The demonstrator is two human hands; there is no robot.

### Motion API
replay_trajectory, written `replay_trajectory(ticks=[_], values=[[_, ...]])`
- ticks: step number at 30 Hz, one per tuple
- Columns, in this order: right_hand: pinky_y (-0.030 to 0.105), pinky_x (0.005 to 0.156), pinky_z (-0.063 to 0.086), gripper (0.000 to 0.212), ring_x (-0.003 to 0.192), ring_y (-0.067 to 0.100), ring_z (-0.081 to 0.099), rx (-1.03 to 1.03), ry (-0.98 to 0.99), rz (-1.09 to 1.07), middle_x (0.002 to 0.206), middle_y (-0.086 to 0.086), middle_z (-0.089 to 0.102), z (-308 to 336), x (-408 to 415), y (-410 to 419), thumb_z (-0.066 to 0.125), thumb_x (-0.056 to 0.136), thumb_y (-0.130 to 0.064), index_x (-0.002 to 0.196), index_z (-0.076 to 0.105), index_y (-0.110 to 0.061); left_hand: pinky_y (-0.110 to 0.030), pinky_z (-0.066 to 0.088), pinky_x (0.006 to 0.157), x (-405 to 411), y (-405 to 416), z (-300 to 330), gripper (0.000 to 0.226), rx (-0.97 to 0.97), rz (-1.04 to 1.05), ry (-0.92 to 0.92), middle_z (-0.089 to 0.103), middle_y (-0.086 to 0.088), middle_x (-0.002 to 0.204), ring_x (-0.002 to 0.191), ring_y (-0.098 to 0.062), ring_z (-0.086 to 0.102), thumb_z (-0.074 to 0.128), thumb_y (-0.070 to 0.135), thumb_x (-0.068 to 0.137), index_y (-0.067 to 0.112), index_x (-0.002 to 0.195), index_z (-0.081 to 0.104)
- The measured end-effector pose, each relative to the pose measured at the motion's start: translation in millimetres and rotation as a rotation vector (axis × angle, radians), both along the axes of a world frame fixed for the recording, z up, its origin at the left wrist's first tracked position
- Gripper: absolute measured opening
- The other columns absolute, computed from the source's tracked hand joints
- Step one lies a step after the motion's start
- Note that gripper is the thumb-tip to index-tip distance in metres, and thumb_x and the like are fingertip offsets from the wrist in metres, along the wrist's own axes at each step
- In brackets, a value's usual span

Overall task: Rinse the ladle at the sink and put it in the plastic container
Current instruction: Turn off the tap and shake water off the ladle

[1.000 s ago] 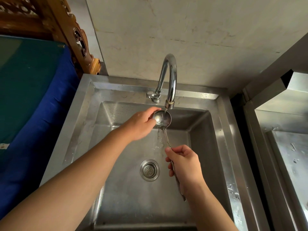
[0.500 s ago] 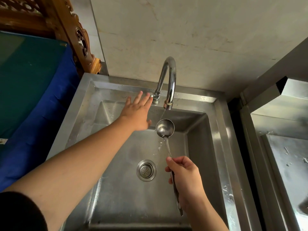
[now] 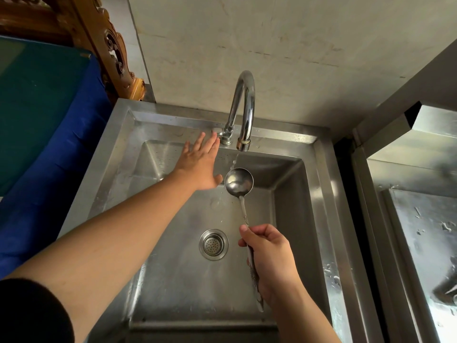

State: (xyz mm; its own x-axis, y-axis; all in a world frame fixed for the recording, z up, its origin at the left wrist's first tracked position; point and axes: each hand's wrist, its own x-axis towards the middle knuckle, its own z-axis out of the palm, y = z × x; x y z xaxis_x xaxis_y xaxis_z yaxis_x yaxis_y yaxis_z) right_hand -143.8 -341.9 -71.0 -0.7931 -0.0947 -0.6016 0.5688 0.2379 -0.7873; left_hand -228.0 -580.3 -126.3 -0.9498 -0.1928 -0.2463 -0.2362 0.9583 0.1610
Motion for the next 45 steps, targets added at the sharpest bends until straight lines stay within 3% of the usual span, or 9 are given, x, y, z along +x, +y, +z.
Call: replay_trajectory(ticks=[12, 15, 18, 21, 25, 31, 36, 41, 45], values=[[0.034, 0.069, 0.046, 0.019, 0.059, 0.015, 0.055, -0.148, -0.095, -0.019, 0.064, 0.002, 0.072, 9, 4, -5, 0.076, 0.087, -0.021, 0.077, 0.064, -0.011, -0.055, 0.016, 0.124, 14, 5, 3, 0.089, 0.168, 0.061, -0.038, -0.004, -0.004, 0.172, 0.157, -0.027, 0.005, 0.057, 0.044, 0.093, 0.014, 0.161, 0.007], [0.024, 0.056, 0.047, 0.017, 0.049, 0.007, 0.058, -0.193, -0.114, -0.014, 0.067, 0.002, 0.072, 12, 6, -3, 0.072, 0.090, -0.017, 0.078, 0.063, -0.011, -0.040, 0.035, 0.116, 46, 17, 2, 0.063, 0.390, 0.192, 0.071, 0.038, -0.010, 0.161, 0.144, -0.029, 0.041, 0.059, 0.038, 0.097, 0.014, 0.151, 0.041], [0.019, 0.049, 0.047, 0.012, 0.048, 0.004, 0.061, -0.252, -0.149, 0.015, 0.072, 0.001, 0.074, 16, 8, -3, 0.068, 0.094, -0.015, 0.084, 0.063, -0.012, -0.030, 0.048, 0.095, 94, 40, 5, 0.029, 0.706, 0.358, 0.096, 0.072, -0.009, 0.119, 0.112, -0.024, 0.067, 0.061, 0.034, 0.099, 0.014, 0.117, 0.070], [0.018, 0.045, 0.045, 0.011, 0.051, 0.008, 0.059, -0.277, -0.185, 0.079, 0.077, -0.002, 0.077, 21, 13, -4, 0.067, 0.095, -0.019, 0.084, 0.063, -0.018, -0.039, 0.056, 0.083, 143, 67, 25, 0.036, 1.047, 0.497, 0.089, 0.078, -0.001, 0.088, 0.081, -0.019, 0.072, 0.057, 0.046, 0.095, 0.015, 0.091, 0.074], [0.035, 0.063, 0.041, 0.014, 0.060, 0.018, 0.057, -0.378, -0.254, 0.101, 0.078, 0.001, 0.076, 28, 22, -10, 0.067, 0.094, -0.016, 0.080, 0.065, -0.017, -0.028, 0.059, 0.066, 192, 94, 60, 0.050, 1.308, 0.554, 0.060, 0.079, -0.013, 0.094, 0.076, -0.015, 0.073, 0.069, 0.060, 0.075, 0.013, 0.094, 0.075], [0.031, 0.062, 0.042, 0.015, 0.062, 0.016, 0.059, -0.467, -0.253, 0.131, 0.080, 0.003, 0.076, 38, 32, -14, 0.067, 0.093, -0.011, 0.079, 0.063, -0.015, -0.026, 0.059, 0.061, 220, 106, 91, 0.003, 1.205, 0.584, 0.182, 0.077, -0.010, 0.075, 0.066, -0.014, 0.073, 0.074, 0.004, 0.088, 0.004, 0.090, 0.077], [0.029, 0.062, 0.058, 0.005, 0.064, 0.020, 0.068, -0.421, -0.172, 0.184, 0.089, 0.009, 0.074, 50, 32, -2, 0.074, 0.088, -0.012, 0.087, 0.070, -0.009, -0.029, 0.062, 0.062, 233, 103, 112, 0.005, 0.972, 0.554, 0.229, 0.077, 0.000, 0.071, 0.063, -0.011, 0.070, 0.076, 0.009, 0.085, 0.013, 0.086, 0.079], [0.028, 0.062, 0.061, 0.041, 0.071, 0.020, 0.072, -0.244, 0.078, 0.046, 0.100, 0.009, 0.074, 63, 13, 18, 0.079, 0.084, -0.013, 0.122, 0.063, -0.008, -0.024, 0.056, 0.068, 248, 91, 132, 0.006, 0.576, 0.400, 0.236, 0.076, 0.011, 0.071, 0.067, -0.007, 0.071, 0.075, 0.019, 0.082, 0.022, 0.082, 0.079], [0.038, 0.084, 0.062, 0.049, 0.073, 0.010, 0.073, -0.079, 0.343, 0.141, 0.104, -0.001, 0.076, 74, -1, 33, 0.074, 0.086, -0.017, 0.134, 0.063, -0.017, -0.024, 0.056, 0.072, 256, 80, 153, 0.012, 0.320, 0.247, 0.226, 0.079, 0.008, 0.085, 0.076, -0.012, 0.072, 0.069, 0.020, 0.087, 0.022, 0.092, 0.079]])
